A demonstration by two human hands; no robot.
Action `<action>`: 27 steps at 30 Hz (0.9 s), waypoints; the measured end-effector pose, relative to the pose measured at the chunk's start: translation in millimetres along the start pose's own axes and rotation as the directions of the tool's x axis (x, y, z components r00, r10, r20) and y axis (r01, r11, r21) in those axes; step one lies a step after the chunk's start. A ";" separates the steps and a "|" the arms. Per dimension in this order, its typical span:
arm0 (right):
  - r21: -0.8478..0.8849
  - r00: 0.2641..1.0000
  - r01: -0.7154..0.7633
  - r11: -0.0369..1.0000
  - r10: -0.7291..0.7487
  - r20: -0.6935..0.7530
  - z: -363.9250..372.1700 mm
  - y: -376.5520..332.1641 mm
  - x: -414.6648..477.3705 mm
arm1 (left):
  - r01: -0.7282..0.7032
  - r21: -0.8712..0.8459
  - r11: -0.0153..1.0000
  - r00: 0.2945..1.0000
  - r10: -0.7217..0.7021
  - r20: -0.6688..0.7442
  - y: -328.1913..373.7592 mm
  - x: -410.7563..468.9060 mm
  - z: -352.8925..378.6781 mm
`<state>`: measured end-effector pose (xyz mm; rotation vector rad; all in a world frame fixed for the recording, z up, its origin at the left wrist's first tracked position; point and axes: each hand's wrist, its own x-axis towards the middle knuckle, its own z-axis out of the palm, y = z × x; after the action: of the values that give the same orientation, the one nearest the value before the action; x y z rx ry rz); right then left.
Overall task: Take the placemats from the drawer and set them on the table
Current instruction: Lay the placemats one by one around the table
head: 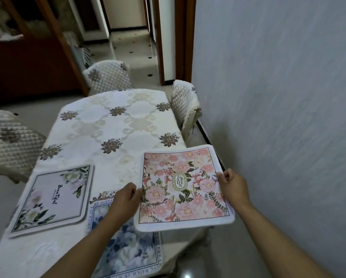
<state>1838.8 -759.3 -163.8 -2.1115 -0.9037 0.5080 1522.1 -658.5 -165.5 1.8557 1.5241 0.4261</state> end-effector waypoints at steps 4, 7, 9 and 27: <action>-0.003 0.999 0.027 1.000 -0.027 0.042 -11.8 16.4 50.9 | 0.025 0.007 1.000 0.999 -0.024 -0.030 32.2 19.6 25.5; 0.002 0.994 0.060 0.998 -0.060 0.088 -21.3 29.2 103.6 | 0.067 0.019 0.998 0.994 -0.065 -0.085 64.3 42.3 49.4; 0.014 0.988 0.079 0.997 -0.080 0.131 -33.1 35.9 139.3 | 0.096 0.009 0.995 0.988 -0.094 -0.118 87.2 54.6 69.3; 0.010 0.919 0.165 0.986 -0.158 0.362 -75.7 20.5 376.8 | 0.234 -0.099 0.967 0.936 -0.252 -0.248 219.0 181.2 138.8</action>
<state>2145.4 -526.8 -154.2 -1.9708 -1.2840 0.8206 1816.2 -544.0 -144.8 1.5793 1.8634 0.6131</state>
